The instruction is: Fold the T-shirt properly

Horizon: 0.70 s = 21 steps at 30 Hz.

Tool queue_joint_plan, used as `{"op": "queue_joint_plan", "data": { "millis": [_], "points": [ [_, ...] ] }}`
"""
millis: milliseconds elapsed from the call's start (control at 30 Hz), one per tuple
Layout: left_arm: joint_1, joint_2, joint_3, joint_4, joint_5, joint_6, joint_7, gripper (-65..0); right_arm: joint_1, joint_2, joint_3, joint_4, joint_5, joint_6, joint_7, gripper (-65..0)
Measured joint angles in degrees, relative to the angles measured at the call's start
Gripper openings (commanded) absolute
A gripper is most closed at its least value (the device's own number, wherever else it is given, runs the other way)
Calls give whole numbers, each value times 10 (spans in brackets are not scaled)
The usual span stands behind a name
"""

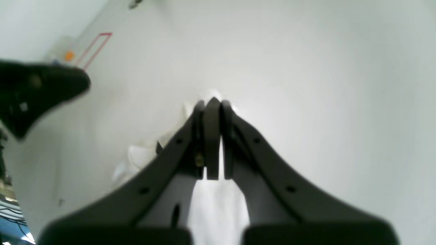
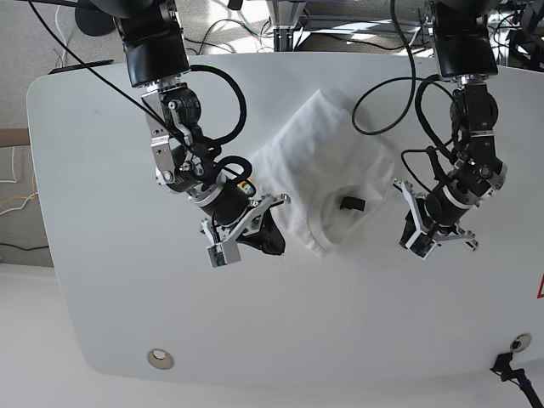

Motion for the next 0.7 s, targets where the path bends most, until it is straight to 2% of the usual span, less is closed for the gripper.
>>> {"op": "queue_joint_plan", "data": {
  "millis": [100, 167, 233, 300, 367, 433, 500, 700],
  "points": [
    [59, 5, 3, 51, -9, -4, -8, -650, 17, -24, -4, -42, 1, 6, -8, -650],
    [94, 20, -3, 59, -7, -2, -9, -650, 25, -38, -2, -75, -2, -1, -7, -650],
    [119, 40, 0, 58, 5, 3, 1, -650, 28, -39, -3, -100, -2, 4, -8, -650],
    [134, 56, 4, 55, -5, -5, -2, -650, 30, -45, -2, -126, 0, 5, -1, -650],
    [138, 62, 3, 36, -9, -5, -8, -650, 30, -47, -3, -156, -1, 5, 21, -650],
    [136, 62, 2, -5, -5, 0, -7, -650, 29, -49, -5, -186, 0, 5, 42, -650],
    [123, 61, 20, -58, 1, 3, -8, -650, 27, -46, -21, -215, 0, 21, 60, -650],
    [9, 50, 33, -200, -15, -3, -25, -650, -10, -17, -33, -207, 2, 20, 82, -650]
  ]
}}
